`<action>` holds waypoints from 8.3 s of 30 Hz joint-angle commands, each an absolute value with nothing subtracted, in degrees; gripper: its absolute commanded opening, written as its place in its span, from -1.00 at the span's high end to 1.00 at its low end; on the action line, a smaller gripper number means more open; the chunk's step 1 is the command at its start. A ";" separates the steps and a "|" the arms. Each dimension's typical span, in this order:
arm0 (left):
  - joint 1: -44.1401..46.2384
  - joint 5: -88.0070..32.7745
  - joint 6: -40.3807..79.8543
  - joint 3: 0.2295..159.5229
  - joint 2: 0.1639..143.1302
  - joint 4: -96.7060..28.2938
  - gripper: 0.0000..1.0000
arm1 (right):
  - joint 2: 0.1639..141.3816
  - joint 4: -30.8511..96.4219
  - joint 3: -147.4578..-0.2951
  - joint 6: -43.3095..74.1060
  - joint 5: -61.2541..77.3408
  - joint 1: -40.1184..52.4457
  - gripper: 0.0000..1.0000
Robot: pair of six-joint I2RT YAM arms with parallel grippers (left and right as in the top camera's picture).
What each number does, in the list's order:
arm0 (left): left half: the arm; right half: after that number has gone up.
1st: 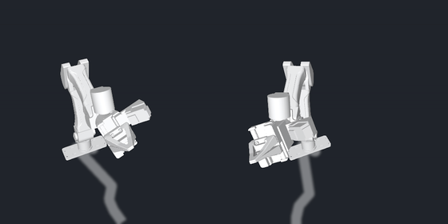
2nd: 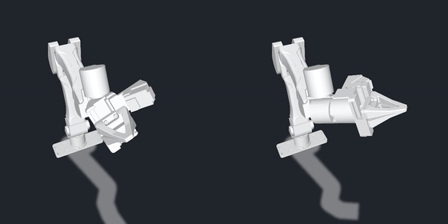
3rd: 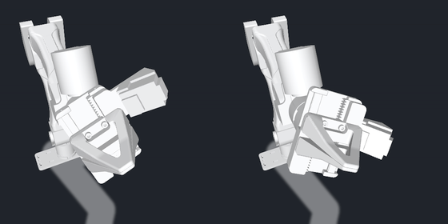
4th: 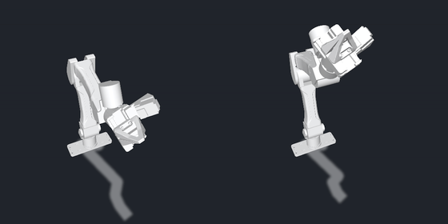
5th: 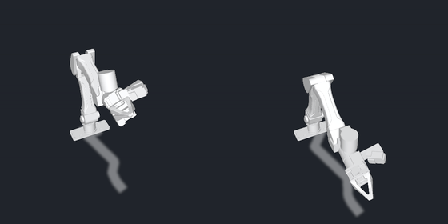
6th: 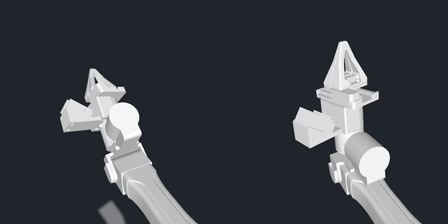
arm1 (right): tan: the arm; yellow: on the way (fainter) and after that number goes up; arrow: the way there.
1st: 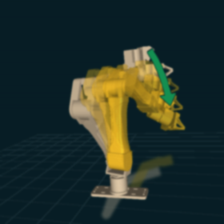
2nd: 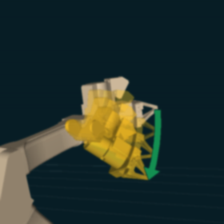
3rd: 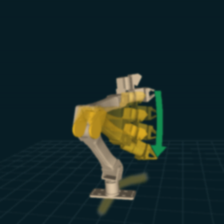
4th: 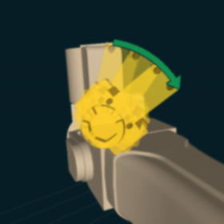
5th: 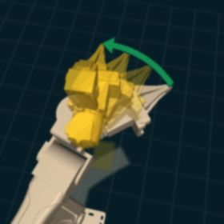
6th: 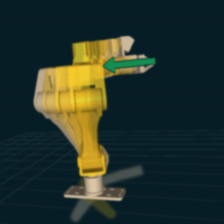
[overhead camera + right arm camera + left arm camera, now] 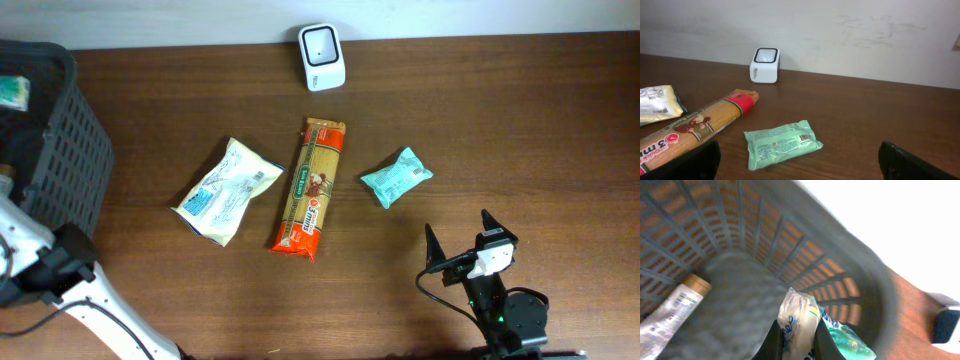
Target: Scan the item barcode
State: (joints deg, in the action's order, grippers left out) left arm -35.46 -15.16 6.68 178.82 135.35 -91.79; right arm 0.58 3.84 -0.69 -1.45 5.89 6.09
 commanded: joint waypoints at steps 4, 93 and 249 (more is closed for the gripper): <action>-22.24 -20.78 -0.80 179.67 120.97 -96.71 1.00 | 0.21 3.92 -0.32 -1.06 5.61 5.98 -0.97; -44.91 10.33 -31.29 100.42 126.67 -43.33 0.94 | 0.21 3.92 -0.32 -1.06 5.58 5.98 -0.97; -18.63 -20.80 -1.04 102.04 85.67 -52.56 1.00 | 0.21 3.92 -0.32 -1.06 5.61 5.98 -0.97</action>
State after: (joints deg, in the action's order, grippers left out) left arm -26.50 -14.90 -2.63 101.95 85.80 -46.22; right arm 0.62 3.81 -0.69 -1.50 5.91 6.09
